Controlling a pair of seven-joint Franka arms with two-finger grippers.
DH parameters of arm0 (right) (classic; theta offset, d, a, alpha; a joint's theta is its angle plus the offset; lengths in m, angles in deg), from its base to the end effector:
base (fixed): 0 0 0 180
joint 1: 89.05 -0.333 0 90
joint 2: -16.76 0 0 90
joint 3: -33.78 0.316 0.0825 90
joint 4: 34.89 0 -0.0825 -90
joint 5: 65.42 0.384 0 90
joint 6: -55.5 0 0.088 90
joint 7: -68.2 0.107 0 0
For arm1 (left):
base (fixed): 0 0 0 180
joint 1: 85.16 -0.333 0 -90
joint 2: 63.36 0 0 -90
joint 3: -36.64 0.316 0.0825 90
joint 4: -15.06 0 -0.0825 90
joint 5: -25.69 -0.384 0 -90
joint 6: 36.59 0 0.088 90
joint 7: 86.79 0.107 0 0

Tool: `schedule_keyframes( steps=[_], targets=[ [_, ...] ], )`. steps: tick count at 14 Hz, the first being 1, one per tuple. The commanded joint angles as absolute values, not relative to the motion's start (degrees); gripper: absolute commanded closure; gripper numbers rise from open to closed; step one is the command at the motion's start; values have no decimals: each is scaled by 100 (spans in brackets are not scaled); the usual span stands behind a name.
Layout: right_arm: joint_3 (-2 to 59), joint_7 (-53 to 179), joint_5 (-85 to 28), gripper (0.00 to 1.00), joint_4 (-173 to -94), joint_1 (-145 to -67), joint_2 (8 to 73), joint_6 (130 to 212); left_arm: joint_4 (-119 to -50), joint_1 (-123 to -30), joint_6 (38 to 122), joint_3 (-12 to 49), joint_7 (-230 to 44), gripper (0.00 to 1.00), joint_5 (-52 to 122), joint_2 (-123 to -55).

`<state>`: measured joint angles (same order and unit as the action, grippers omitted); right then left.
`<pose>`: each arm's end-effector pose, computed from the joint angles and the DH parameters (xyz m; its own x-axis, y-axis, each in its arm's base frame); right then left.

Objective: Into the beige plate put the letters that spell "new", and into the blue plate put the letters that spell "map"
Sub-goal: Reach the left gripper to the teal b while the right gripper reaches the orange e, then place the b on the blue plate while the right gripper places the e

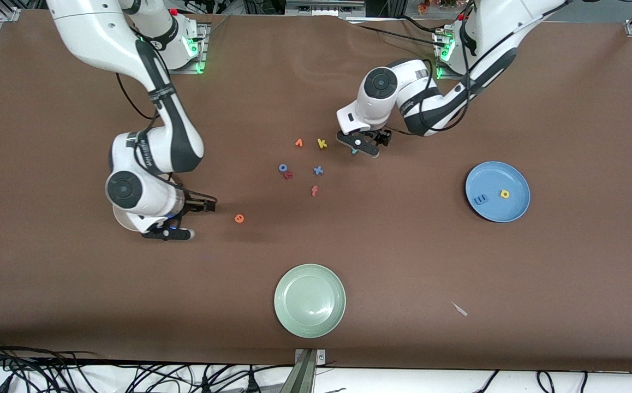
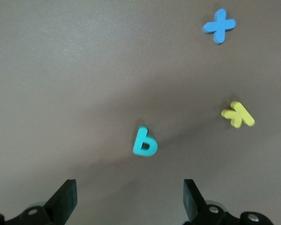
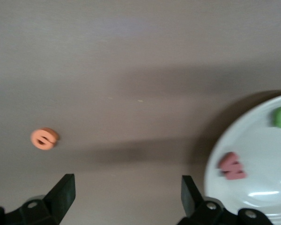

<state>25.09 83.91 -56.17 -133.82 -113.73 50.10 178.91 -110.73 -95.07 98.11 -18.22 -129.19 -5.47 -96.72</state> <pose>0.6240 0.1943 0.2388 0.9857 -0.0748 -0.1508 -0.0751 -0.9972 0.0038 0.3770 -0.3839 0.2133 0.9058 -0.4003 -0.1391 -0.3974 -0.9163 0.0491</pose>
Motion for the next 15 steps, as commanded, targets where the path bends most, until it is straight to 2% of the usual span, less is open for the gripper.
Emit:
schedule_keyframes(
  steps=[1,5,7,12,13,15],
  targets=[
    [2490,8989,-5514,0,-13219,-11603,5236,18214,-10949,-8834,9964,-1190,-13320,0,-1024,-9860],
    [2526,9526,-5057,0,-13201,-11893,5587,19057,-10800,-8735,10237,-1047,-13311,2,-1401,-10000],
    [2534,9536,-4995,0,-13201,-11946,5658,19182,-10712,-8735,10254,-1047,-13311,14,-1640,-10167],
    [2605,9527,-4934,0,-13088,-11955,5798,19226,-10720,-8647,10254,-1047,-13329,19,-1720,-10238],
    [2605,9527,-4933,1,-13052,-11964,5842,19217,-10737,-8647,10254,-1039,-13329,27,-1729,-10238],
    [2605,9527,-4933,6,-13052,-11990,5860,19217,-10729,-8560,10202,-1047,-13320,70,-1729,-10194]
  ],
)
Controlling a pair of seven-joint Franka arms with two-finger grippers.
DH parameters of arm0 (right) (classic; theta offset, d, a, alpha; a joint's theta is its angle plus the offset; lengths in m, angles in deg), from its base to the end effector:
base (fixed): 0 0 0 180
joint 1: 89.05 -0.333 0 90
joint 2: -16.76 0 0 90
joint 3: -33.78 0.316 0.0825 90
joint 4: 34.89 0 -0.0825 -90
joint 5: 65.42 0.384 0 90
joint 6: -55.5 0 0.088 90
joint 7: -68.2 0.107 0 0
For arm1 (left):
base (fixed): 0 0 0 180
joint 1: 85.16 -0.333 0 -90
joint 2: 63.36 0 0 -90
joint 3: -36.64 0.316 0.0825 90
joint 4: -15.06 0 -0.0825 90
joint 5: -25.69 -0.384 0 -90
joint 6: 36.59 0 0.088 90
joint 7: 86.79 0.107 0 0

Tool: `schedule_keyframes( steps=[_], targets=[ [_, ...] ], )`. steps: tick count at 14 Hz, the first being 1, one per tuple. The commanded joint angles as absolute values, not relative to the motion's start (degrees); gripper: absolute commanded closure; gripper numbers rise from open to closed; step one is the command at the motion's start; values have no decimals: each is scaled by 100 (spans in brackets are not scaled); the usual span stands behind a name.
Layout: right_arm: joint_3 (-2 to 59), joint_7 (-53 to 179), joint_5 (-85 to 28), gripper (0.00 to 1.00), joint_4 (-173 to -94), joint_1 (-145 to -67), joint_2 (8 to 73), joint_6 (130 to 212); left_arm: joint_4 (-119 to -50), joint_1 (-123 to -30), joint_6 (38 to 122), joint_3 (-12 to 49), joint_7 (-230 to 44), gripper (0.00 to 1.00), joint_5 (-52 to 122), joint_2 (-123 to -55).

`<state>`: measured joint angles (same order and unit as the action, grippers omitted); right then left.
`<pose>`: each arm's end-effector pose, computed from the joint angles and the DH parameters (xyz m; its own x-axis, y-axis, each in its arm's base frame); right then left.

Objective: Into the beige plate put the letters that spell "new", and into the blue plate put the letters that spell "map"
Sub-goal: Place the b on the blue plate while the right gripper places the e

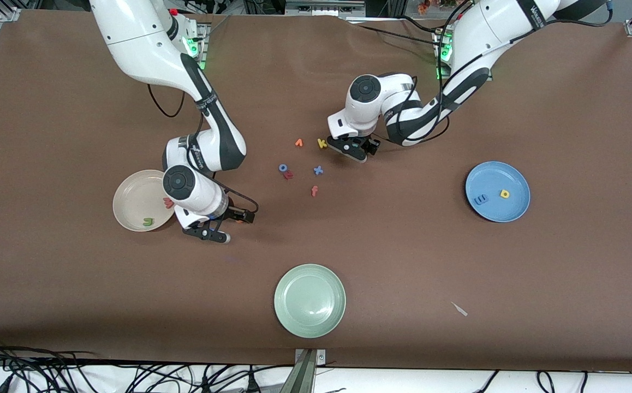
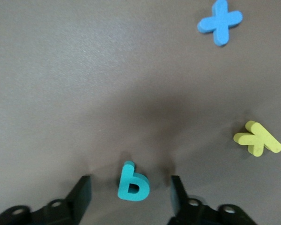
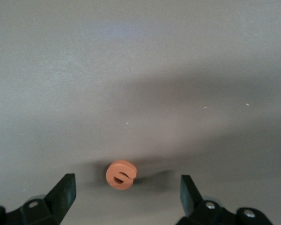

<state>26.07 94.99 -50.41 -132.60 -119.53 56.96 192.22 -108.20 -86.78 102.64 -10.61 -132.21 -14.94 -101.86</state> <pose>0.6157 0.2702 0.1862 0.9723 -0.2269 -0.0554 -0.2306 -0.9703 -0.0730 0.3720 -0.4019 0.1694 0.8767 -0.4741 -0.0810 -0.4742 -0.8802 0.0199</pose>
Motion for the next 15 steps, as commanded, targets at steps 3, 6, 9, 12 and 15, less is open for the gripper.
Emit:
schedule_keyframes(
  steps=[3,6,9,12,15],
  targets=[
    [2605,9527,-4933,20,-13052,-11990,5904,19235,-10720,-8603,9984,-1108,-13276,98,-1729,-10028],
    [2613,9510,-4942,31,-13052,-11990,5965,19392,-10693,-8743,9535,-1319,-13241,99,-1685,-9729],
    [2701,9527,-4925,47,-13052,-11981,5983,19437,-10641,-9391,9088,-1810,-12690,99,-1623,-9640],
    [2701,9553,-4820,61,-13051,-11981,5983,19472,-10606,-10402,8481,-2601,-12013,99,-1606,-9640],
    [2701,9553,-4793,81,-13052,-11981,5983,19481,-10413,-11238,7770,-3155,-11091,99,-1414,-9649]
  ],
)
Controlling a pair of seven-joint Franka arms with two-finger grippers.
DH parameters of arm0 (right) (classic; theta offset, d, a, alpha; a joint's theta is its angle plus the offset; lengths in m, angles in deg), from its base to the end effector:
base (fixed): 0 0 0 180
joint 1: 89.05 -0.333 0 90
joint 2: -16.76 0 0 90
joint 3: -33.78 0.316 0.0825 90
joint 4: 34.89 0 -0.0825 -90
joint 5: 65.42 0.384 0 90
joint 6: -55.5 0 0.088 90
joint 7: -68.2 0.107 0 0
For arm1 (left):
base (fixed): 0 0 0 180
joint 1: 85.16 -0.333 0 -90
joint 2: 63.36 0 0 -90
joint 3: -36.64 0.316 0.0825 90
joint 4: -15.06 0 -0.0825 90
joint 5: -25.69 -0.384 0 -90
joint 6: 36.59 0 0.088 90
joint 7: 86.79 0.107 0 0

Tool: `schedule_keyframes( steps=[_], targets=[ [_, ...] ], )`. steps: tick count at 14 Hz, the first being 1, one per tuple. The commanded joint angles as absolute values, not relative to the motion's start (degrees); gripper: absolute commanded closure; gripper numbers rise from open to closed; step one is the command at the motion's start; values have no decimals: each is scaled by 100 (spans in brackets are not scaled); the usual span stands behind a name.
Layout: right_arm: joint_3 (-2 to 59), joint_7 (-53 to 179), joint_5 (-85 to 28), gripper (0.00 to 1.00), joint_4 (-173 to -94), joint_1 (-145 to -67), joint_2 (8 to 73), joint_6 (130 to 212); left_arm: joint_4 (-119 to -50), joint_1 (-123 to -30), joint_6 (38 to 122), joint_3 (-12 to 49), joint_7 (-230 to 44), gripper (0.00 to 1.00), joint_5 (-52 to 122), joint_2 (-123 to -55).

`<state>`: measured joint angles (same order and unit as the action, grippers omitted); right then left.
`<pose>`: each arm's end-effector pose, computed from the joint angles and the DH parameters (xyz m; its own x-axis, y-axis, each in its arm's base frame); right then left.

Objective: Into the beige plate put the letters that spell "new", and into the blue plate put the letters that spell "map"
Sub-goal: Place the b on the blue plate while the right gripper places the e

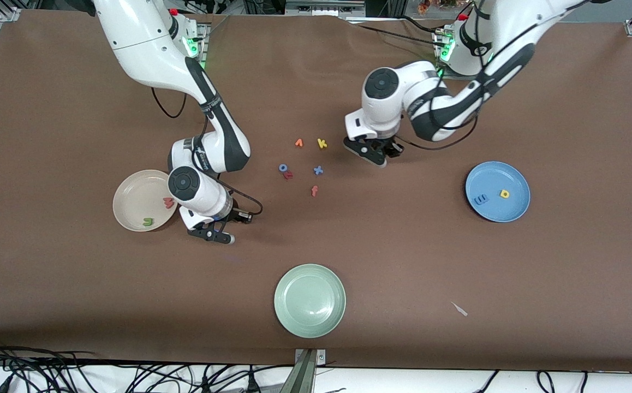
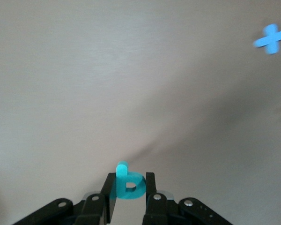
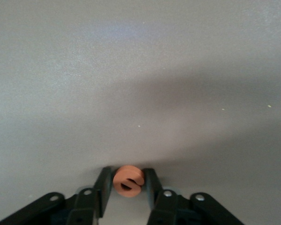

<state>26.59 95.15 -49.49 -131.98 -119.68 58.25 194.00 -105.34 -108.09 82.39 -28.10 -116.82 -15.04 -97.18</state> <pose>0.6161 0.2776 0.1777 0.9714 -0.2332 -0.0458 -0.2365 -0.9673 -0.0912 0.4372 -0.3368 0.2647 0.8088 -0.5706 -0.1424 -0.5848 -0.8061 -0.0912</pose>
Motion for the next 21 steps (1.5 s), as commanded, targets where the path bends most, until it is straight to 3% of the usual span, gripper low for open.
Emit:
schedule_keyframes(
  steps=[1,4,7,12,14,19,20,21],
  targets=[
    [2710,9562,-4793,84,-13043,-11981,5983,19472,-10203,-11327,7428,-3174,-10713,99,-1308,-9649],
    [2701,9483,-4793,91,-12894,-11973,5940,19332,-9622,-11468,6547,-3157,-9745,99,-1140,-9658],
    [2562,9238,-4915,90,-12683,-11885,5843,18543,-9498,-12222,6055,-3165,-8341,98,-1192,-9649],
    [1842,6886,-4916,90,-13348,-11885,5150,17995,-9673,-13270,6071,-3130,-6614,96,-1841,-9728],
    [1516,5929,-4907,90,-13665,-11885,4964,17995,-9927,-13384,6341,-3052,-6614,96,-2132,-9728],
    [970,4843,-4907,89,-13851,-11841,4981,17741,-11008,-14017,8046,-2640,-6982,94,-2897,-9799],
    [935,4721,-4916,80,-13851,-11789,4999,17697,-11097,-14070,8205,-2603,-7009,92,-2924,-9799],
    [935,4632,-4907,38,-13843,-11710,5016,17688,-11141,-14088,8241,-2603,-7062,82,-2915,-9807]
  ],
)
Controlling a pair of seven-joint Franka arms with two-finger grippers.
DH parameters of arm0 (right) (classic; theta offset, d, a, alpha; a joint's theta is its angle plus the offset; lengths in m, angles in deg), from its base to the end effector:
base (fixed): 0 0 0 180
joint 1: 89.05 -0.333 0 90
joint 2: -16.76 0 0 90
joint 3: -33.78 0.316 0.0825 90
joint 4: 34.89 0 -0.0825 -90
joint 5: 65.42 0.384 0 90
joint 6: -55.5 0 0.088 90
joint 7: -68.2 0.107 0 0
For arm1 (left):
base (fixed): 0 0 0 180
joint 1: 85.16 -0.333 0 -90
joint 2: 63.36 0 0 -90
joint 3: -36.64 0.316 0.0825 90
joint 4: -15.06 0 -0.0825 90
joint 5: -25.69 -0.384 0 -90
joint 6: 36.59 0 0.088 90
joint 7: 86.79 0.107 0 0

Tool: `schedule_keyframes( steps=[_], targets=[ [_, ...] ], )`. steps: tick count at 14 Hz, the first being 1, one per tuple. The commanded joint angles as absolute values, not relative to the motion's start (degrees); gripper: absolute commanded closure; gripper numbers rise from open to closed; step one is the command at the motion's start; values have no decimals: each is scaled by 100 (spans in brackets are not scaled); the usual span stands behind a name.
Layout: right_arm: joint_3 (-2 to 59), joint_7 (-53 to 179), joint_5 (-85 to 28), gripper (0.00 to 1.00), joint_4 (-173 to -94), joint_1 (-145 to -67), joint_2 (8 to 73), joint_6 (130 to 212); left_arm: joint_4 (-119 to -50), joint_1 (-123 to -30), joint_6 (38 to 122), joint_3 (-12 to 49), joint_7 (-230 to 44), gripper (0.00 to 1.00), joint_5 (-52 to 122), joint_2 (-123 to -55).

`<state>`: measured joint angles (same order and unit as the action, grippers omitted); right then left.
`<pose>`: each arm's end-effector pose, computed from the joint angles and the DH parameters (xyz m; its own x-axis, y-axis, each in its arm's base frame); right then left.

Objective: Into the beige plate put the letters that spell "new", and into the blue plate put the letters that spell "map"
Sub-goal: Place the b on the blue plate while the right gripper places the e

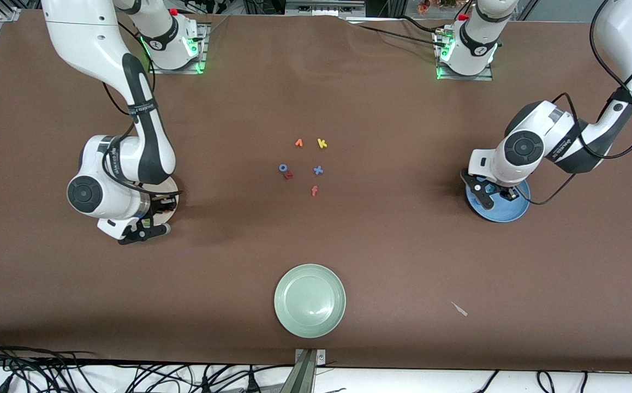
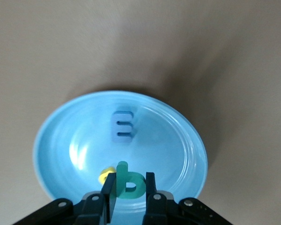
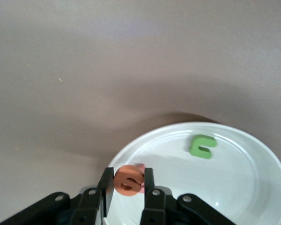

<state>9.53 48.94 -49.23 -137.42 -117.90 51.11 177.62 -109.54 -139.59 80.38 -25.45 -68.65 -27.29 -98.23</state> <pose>0.6284 0.0802 0.2255 0.9420 0.2786 -0.1872 0.2771 -0.9602 -0.0347 0.5241 -0.0381 0.2229 0.4839 -0.8195 -0.3069 -0.8640 -0.5031 -0.0191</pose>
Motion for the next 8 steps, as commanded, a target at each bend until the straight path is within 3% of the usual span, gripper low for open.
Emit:
schedule_keyframes(
  steps=[1,2,3,5,8],
  targets=[
    [935,4692,-4907,0,-13816,-11674,5042,17670,-11185,-14079,8294,-2594,-7340,64,-2924,-9929],
    [935,4728,-4881,0,-13790,-11691,5034,17635,-11247,-14079,8321,-2594,-7735,21,-2924,-10087],
    [943,4841,-4855,0,-13712,-11717,5025,17557,-11238,-14070,8295,-2620,-7869,0,-2915,-10071],
    [996,5393,-4854,0,-13457,-11770,5025,17198,-11160,-14131,8224,-2725,-7853,0,-2819,-9896],
    [987,5930,-4846,0,-13149,-12007,4981,16705,-10888,-14631,7656,-3435,-7871,0,-2574,-9719]
  ],
)
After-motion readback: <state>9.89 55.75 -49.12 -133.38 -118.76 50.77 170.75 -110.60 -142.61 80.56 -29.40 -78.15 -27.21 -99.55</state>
